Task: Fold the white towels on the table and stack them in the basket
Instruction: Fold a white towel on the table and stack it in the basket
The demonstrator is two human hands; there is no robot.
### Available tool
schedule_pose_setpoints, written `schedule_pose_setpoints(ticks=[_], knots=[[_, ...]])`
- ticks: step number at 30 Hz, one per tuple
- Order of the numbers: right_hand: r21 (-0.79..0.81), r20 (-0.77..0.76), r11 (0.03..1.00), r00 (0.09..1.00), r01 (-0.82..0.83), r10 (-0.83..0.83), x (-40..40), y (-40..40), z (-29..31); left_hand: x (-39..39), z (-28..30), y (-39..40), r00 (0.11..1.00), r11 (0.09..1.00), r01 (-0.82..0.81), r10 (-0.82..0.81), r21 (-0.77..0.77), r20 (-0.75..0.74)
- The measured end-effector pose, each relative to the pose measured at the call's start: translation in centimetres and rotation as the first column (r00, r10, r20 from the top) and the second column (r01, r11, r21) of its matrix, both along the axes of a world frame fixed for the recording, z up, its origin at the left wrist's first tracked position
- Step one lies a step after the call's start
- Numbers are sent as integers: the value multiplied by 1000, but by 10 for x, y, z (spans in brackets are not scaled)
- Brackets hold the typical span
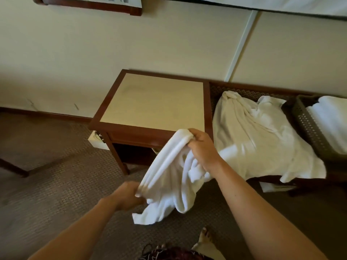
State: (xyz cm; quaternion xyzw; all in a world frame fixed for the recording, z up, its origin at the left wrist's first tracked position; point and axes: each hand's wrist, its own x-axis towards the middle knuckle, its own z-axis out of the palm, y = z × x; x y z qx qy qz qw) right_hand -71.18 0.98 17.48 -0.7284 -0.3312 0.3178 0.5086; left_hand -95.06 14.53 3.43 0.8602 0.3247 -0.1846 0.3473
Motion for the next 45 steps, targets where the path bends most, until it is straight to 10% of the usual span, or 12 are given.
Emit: schedule_pose_setpoints(ticks=[3, 5, 9, 14, 19, 26, 30, 34, 39, 45], knots=[[31, -26, 991, 991, 133, -132, 11, -8, 1, -12, -21, -3, 946, 953, -294, 300, -68, 124], [-186, 257, 973, 963, 136, -85, 22, -19, -16, -2, -6, -3, 854, 894, -437, 448, -105, 264], [-660, 493, 744, 807, 103, 326, 11, -37, -45, 40, 43, -5, 907, 986, -166, 156, -8, 392], [-454, 317, 814, 787, -364, 529, -13, -20, -47, 93, 98, -22, 851, 960, 254, -281, 121, 443], [-293, 357, 934, 884, -202, 303, 2, -26, -32, 79, 85, -13, 899, 1000, 29, -30, 10, 437], [209, -190, 973, 980, 100, -59, 16, -39, 5, -1, -22, -6, 941, 943, -333, 333, -25, 63], [-240, 368, 962, 929, 133, -36, 35, -48, -18, -1, -3, -3, 835, 858, -513, 507, -30, 215], [-549, 385, 818, 816, -173, 431, -1, -42, -47, 34, 55, -10, 933, 974, -121, 177, -192, 312], [-328, 299, 890, 859, -316, 415, -32, -18, -55, 69, 101, -17, 913, 989, 89, -33, -120, 407], [-206, 261, 966, 942, -158, 210, 1, -22, -38, 34, 60, 7, 841, 964, -241, 150, 111, 520]])
